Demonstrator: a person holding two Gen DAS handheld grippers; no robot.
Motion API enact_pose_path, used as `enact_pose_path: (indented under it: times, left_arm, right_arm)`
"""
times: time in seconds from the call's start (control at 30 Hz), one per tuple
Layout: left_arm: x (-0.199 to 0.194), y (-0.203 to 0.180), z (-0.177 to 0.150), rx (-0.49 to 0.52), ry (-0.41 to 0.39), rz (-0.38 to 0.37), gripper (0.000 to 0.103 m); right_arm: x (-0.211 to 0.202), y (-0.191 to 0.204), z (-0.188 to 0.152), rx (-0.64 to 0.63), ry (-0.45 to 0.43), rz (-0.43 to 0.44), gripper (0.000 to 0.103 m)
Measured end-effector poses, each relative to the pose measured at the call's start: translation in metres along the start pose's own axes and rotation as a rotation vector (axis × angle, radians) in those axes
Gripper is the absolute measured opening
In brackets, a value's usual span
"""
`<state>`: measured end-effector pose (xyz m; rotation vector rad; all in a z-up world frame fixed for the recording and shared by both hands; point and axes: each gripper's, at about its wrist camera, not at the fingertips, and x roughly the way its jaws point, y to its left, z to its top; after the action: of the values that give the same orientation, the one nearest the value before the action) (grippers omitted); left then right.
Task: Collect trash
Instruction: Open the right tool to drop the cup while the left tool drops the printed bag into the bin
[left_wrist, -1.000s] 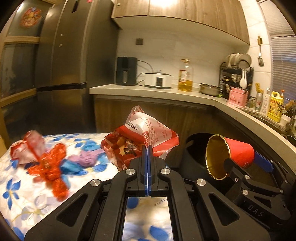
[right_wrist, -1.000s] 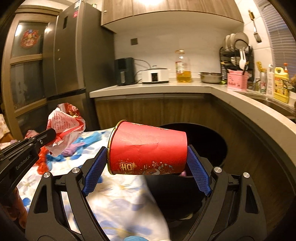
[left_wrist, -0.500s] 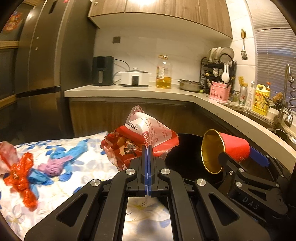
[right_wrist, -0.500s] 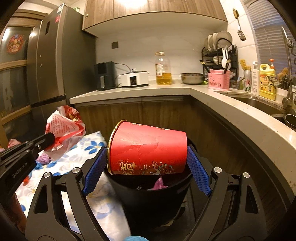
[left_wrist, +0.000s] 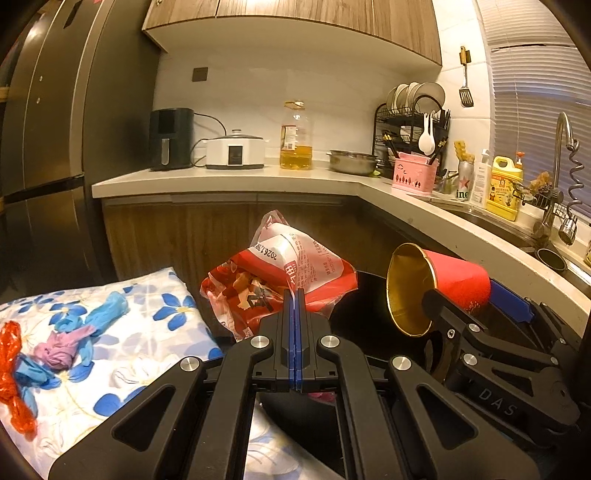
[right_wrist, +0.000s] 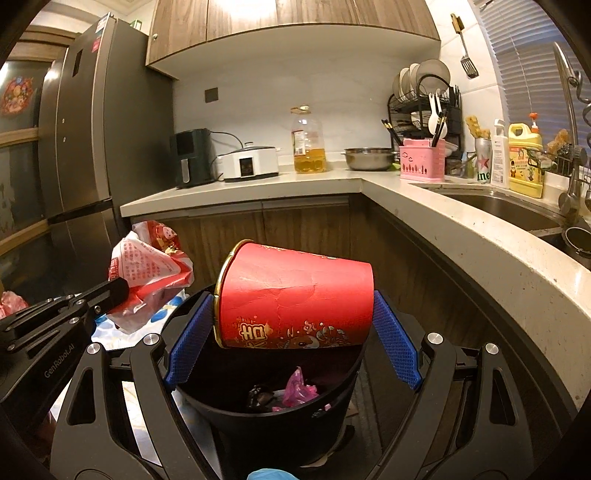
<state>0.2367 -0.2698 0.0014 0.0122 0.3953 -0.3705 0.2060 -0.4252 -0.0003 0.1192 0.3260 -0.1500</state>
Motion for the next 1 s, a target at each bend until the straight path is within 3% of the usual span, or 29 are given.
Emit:
enact_pose_path:
  times: [0.8,1.0]
  left_arm:
    - [0.032,-0.003,-0.011,0.009,0.077,-0.051,0.000]
    - [0.037,-0.007,-0.015,0.023,0.099,-0.062,0.000]
  right_arm:
    - [0.026,-0.009,-0.004,0.002,0.033,-0.009,0.084]
    - [0.017,-0.021,-0.004,0.059,0.025,-0.028,0.085]
